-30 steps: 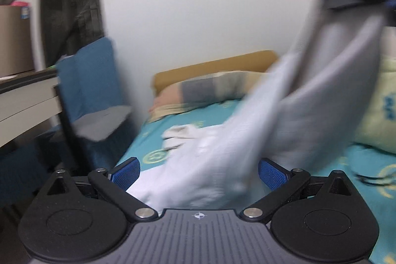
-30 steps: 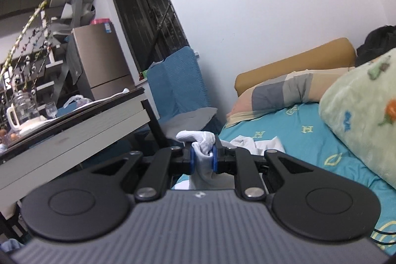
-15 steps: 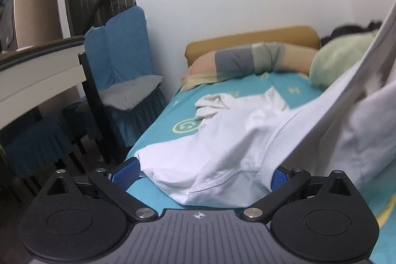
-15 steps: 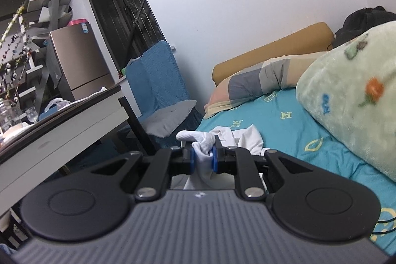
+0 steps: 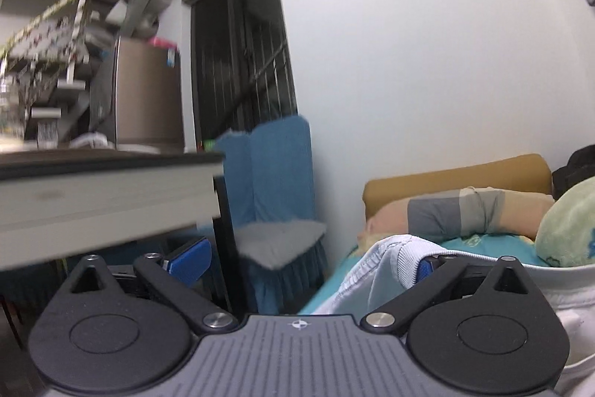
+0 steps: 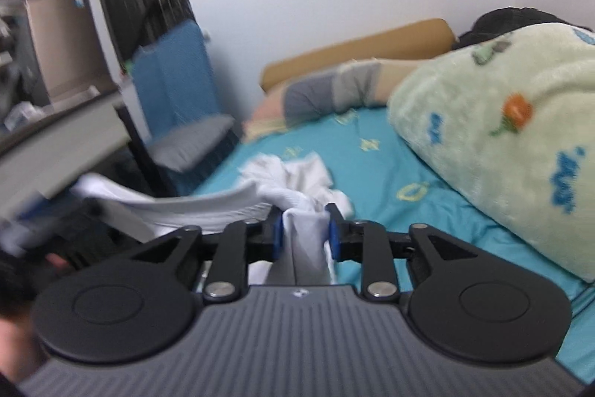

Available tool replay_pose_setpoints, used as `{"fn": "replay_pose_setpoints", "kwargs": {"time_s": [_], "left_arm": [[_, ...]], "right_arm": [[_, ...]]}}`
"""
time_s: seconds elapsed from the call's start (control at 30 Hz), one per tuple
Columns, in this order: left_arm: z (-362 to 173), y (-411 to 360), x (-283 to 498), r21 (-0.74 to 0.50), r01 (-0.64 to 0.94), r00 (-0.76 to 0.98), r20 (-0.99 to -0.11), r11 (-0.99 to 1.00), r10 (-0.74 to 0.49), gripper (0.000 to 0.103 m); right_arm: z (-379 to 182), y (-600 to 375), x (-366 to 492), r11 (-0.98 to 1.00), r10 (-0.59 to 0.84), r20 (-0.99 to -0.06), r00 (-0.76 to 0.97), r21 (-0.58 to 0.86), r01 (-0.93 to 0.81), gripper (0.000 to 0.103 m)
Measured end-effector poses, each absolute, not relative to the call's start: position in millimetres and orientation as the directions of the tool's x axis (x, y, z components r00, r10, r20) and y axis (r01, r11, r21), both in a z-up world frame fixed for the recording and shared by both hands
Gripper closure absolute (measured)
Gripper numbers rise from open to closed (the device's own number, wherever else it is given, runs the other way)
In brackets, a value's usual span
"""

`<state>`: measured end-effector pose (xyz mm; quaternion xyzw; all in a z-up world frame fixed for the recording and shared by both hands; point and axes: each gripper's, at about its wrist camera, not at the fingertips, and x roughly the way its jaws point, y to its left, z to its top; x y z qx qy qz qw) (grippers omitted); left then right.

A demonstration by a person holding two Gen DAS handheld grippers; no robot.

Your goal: Fold clothes

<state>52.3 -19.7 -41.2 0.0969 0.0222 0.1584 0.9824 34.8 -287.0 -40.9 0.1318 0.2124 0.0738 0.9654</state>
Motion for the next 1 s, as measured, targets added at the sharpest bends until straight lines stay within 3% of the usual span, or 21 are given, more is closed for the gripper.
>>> {"fn": "replay_pose_setpoints", "kwargs": {"time_s": [0.17, 0.4, 0.47, 0.7, 0.9, 1.0], "left_arm": [[-34, -28, 40, 0.207, -0.294, 0.954, -0.001, 0.933, 0.301, 0.000], [-31, -33, 31, 0.215, -0.288, 0.956, 0.014, 0.933, 0.291, 0.000], [-30, -33, 30, 0.212, -0.286, 0.957, 0.015, 0.934, 0.290, 0.000], [-26, -36, 24, 0.229, -0.284, 0.959, 0.054, 0.931, 0.279, 0.000], [-23, -39, 17, 0.232, -0.277, 0.961, 0.076, 0.932, 0.267, 0.000], [-26, -41, 15, 0.242, -0.263, 0.965, 0.069, 0.934, 0.254, 0.000]], "right_arm": [[-61, -271, 49, 0.985, 0.145, -0.510, 0.848, 0.156, -0.075, 0.042], [-61, -264, 44, 0.970, 0.227, -0.536, 0.813, 0.203, -0.136, 0.039], [-55, -263, 41, 0.964, 0.250, -0.518, 0.818, 0.213, -0.160, 0.019], [-54, -256, 48, 0.962, 0.265, -0.550, 0.792, 0.208, -0.177, 0.018], [-77, -280, 68, 0.967, 0.170, -0.661, 0.731, 0.254, 0.005, 0.018], [-81, -300, 65, 0.942, 0.136, -0.661, 0.738, 0.317, 0.110, 0.018]]}}
